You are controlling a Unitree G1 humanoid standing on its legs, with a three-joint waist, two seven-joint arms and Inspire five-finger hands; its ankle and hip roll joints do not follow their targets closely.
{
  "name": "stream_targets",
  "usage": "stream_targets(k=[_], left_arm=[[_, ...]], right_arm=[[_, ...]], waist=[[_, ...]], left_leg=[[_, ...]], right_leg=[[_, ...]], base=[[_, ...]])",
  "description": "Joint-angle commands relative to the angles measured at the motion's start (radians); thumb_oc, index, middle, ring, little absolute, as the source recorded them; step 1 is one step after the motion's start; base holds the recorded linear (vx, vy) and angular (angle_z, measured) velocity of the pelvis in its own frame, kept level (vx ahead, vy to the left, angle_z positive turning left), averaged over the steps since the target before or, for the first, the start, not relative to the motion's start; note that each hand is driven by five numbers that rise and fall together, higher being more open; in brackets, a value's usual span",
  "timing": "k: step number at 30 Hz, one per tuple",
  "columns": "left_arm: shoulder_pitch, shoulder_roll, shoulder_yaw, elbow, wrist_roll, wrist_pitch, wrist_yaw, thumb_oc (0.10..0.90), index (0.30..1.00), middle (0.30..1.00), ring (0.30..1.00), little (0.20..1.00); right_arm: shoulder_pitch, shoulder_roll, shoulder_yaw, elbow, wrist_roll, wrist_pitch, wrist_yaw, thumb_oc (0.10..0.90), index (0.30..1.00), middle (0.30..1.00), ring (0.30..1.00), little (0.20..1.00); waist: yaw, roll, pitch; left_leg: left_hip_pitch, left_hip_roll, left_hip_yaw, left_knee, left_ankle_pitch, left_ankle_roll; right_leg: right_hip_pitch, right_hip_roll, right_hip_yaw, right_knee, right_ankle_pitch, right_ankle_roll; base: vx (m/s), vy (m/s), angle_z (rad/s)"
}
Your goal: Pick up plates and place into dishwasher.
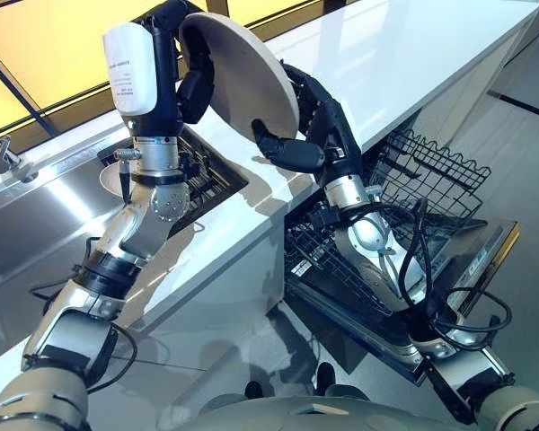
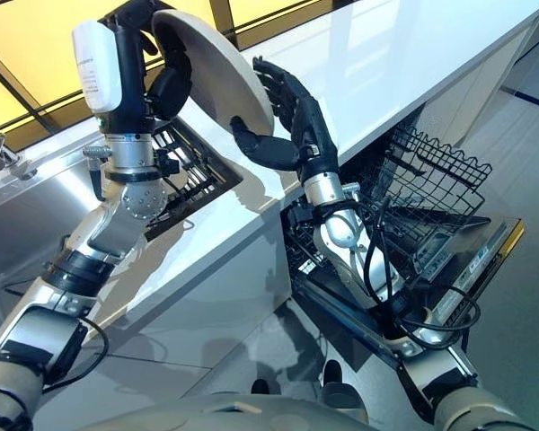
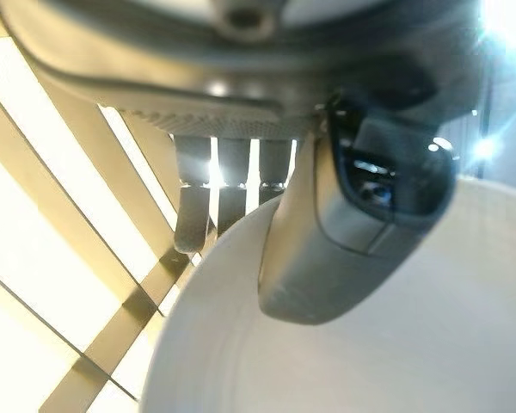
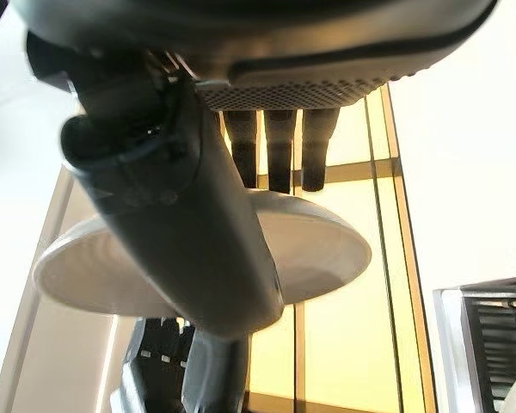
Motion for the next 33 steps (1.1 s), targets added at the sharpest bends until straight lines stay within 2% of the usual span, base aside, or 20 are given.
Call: stream_targets(k=[1,4,5,10,13,14,15,16,19,20,23,24,27,28,31,33], left_arm=[[-0.055,0.007,-0.027,-0.137,-0.015,-0.157,-0.032,0.100,0.300,0.300,0.300,0.200],[-0.042,0.008,-0.030,-0.156,-0.010,-0.185,-0.042,0.100,0.300,0.300,0.300,0.200],[-0.044,0.011,-0.033,-0.162,-0.014,-0.214,-0.052,0.100,0.300,0.300,0.300,0.200],[-0.065,0.015,-0.059,-0.201,-0.042,-0.281,-0.100,0.100,0.300,0.300,0.300,0.200],[-0.080,0.016,-0.079,-0.218,-0.110,-0.307,-0.156,0.100,0.300,0.300,0.300,0.200],[-0.080,0.015,-0.082,-0.221,-0.169,-0.316,-0.201,0.136,0.331,0.331,0.331,0.236],[-0.076,0.011,-0.084,-0.225,-0.191,-0.307,-0.221,0.232,0.413,0.413,0.413,0.332],[-0.075,0.012,-0.086,-0.223,-0.236,-0.301,-0.248,0.800,0.900,0.900,0.900,0.900],[-0.056,0.005,-0.079,-0.217,-0.341,-0.259,-0.318,0.800,0.900,0.900,0.900,0.900],[-0.038,0.004,-0.064,-0.211,-0.399,-0.242,-0.361,0.800,0.900,0.900,0.900,0.900],[0.004,0.023,-0.017,-0.212,-0.432,-0.220,-0.405,0.800,0.900,0.900,0.900,0.900],[0.008,0.028,-0.010,-0.211,-0.435,-0.219,-0.409,0.800,0.900,0.900,0.900,0.900],[0.038,0.084,0.057,-0.202,-0.425,-0.193,-0.427,0.800,0.900,0.900,0.900,0.900],[0.056,0.128,0.101,-0.193,-0.406,-0.181,-0.425,0.800,0.900,0.900,0.900,0.900],[0.109,0.211,0.198,-0.167,-0.360,-0.180,-0.413,0.800,0.900,0.900,0.900,0.900],[0.201,0.266,0.303,-0.167,-0.341,-0.190,-0.403,0.800,0.900,0.900,0.900,0.900]], right_arm=[[-0.091,0.061,-0.096,-0.082,-0.024,-0.129,-0.028,0.100,0.300,0.300,0.300,0.200],[-0.080,0.050,-0.105,-0.088,-0.018,-0.132,-0.027,0.100,0.300,0.300,0.300,0.200],[-0.077,0.047,-0.108,-0.088,-0.009,-0.139,-0.034,0.100,0.300,0.300,0.300,0.200],[-0.072,0.046,-0.111,-0.086,-0.009,-0.170,-0.060,0.100,0.300,0.300,0.300,0.200],[-0.076,0.046,-0.111,-0.086,-0.014,-0.180,-0.074,0.100,0.300,0.300,0.300,0.200],[-0.077,0.044,-0.112,-0.089,-0.017,-0.184,-0.078,0.100,0.300,0.300,0.300,0.200],[-0.076,0.042,-0.116,-0.091,-0.020,-0.187,-0.077,0.100,0.300,0.300,0.300,0.200],[-0.076,0.038,-0.120,-0.092,-0.026,-0.193,-0.079,0.100,0.300,0.300,0.300,0.200],[-0.070,0.029,-0.138,-0.096,-0.073,-0.214,-0.095,0.100,0.300,0.300,0.300,0.200],[-0.065,0.014,-0.166,-0.101,-0.134,-0.226,-0.113,0.100,0.300,0.300,0.300,0.200],[-0.053,-0.040,-0.241,-0.103,-0.285,-0.250,-0.181,0.100,0.300,0.300,0.300,0.200],[-0.051,-0.048,-0.251,-0.102,-0.300,-0.251,-0.189,0.100,0.300,0.300,0.300,0.200],[-0.045,-0.127,-0.346,-0.067,-0.412,-0.249,-0.276,0.100,0.300,0.300,0.300,0.200],[-0.029,-0.176,-0.400,-0.041,-0.437,-0.234,-0.314,0.100,0.300,0.300,0.300,0.200],[0.030,-0.246,-0.488,0.036,-0.477,-0.205,-0.340,0.100,0.300,0.300,0.300,0.200],[0.149,-0.280,-0.565,0.084,-0.449,-0.192,-0.322,0.100,0.300,0.300,0.300,0.200]], waist=[[-0.003,-0.012,-0.093],[-0.005,-0.013,-0.089],[-0.006,-0.012,-0.088],[-0.009,-0.010,-0.087],[-0.012,-0.010,-0.089],[-0.014,-0.009,-0.088],[-0.016,-0.008,-0.087],[-0.017,-0.007,-0.087],[-0.019,-0.005,-0.088],[-0.020,-0.005,-0.089],[-0.020,-0.006,-0.091],[-0.020,-0.006,-0.091],[-0.019,-0.005,-0.093],[-0.019,-0.005,-0.094],[-0.017,-0.005,-0.096],[-0.017,0.000,-0.097]], left_leg=[[-0.051,-0.069,-0.015,0.006,-0.064,0.017],[-0.052,-0.069,-0.015,0.005,-0.064,0.019],[-0.051,-0.069,-0.016,0.004,-0.064,0.019],[-0.052,-0.070,-0.014,0.004,-0.063,0.020],[-0.052,-0.070,-0.011,0.003,-0.064,0.021],[-0.052,-0.070,-0.009,0.002,-0.064,0.021],[-0.052,-0.069,-0.007,0.002,-0.064,0.020],[-0.052,-0.069,-0.006,0.002,-0.063,0.020],[-0.054,-0.068,-0.004,0.001,-0.063,0.020],[-0.054,-0.068,-0.003,0.001,-0.063,0.021],[-0.055,-0.067,0.000,0.001,-0.063,0.021],[-0.054,-0.067,0.001,0.001,-0.064,0.021],[-0.053,-0.068,0.003,0.002,-0.067,0.023],[-0.053,-0.068,0.003,0.003,-0.068,0.024],[-0.053,-0.070,0.004,0.006,-0.071,0.026],[-0.054,-0.070,0.005,0.004,-0.070,0.029]], right_leg=[[0.047,0.089,-0.043,0.108,-0.223,-0.016],[0.045,0.090,-0.042,0.109,-0.223,-0.017],[0.046,0.090,-0.042,0.108,-0.222,-0.017],[0.044,0.092,-0.038,0.106,-0.218,-0.015],[0.043,0.093,-0.036,0.101,-0.214,-0.014],[0.042,0.093,-0.033,0.099,-0.212,-0.013],[0.042,0.093,-0.032,0.098,-0.211,-0.013],[0.041,0.094,-0.029,0.097,-0.210,-0.012],[0.041,0.095,-0.024,0.091,-0.207,-0.011],[0.041,0.096,-0.022,0.089,-0.205,-0.008],[0.041,0.098,-0.019,0.086,-0.203,-0.005],[0.041,0.098,-0.018,0.086,-0.202,-0.005],[0.041,0.099,-0.015,0.086,-0.203,-0.003],[0.040,0.099,-0.014,0.088,-0.204,-0.002],[0.037,0.099,-0.014,0.094,-0.209,0.001],[0.035,0.097,-0.016,0.095,-0.209,0.003]], base=[[0.00,0.000,0.00],[0.00,0.000,0.00],[0.00,0.000,0.00],[0.00,0.000,0.00],[0.00,0.000,0.00],[0.00,0.000,0.00],[0.00,0.000,0.00],[0.00,0.000,0.00],[0.00,0.002,-0.01],[0.00,0.000,0.00],[0.00,-0.002,-0.01],[0.00,-0.011,-0.04],[0.00,0.000,0.00],[0.00,0.000,0.00],[0.00,0.000,0.00],[0.00,0.000,0.00]])
